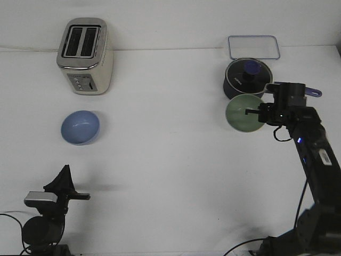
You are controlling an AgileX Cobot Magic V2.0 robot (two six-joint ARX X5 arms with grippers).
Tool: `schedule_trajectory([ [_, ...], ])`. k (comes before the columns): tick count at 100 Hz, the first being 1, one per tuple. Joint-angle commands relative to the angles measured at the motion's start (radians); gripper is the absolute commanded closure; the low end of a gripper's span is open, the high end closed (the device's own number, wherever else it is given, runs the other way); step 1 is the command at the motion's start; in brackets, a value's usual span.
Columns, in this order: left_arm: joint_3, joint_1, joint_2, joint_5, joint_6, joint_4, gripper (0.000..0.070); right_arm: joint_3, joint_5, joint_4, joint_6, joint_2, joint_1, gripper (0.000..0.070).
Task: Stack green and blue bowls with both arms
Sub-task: 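Carry the green bowl toward the robot and set it down, releasing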
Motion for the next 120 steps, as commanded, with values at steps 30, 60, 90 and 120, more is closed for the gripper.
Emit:
schedule_trajectory([
  [30,-0.019,-0.001,-0.002,0.0,-0.002,0.01,0.0685,-0.116,-0.142,-0.048,0.076,-0.312,0.192,0.07],
  [60,-0.019,-0.001,-0.002,0.0,-0.002,0.01,0.0685,-0.356,-0.083,0.042,0.177,-0.357,0.546,0.07],
  [90,-0.019,-0.001,-0.002,0.0,-0.003,0.01,0.0685,-0.486,-0.034,0.174,0.234,-0.268,0.726,0.07],
  [120,-0.019,-0.001,-0.002,0.0,-0.003,0.01,0.0685,-0.487,-0.017,0.18,0.18,-0.15,0.75,0.07],
])
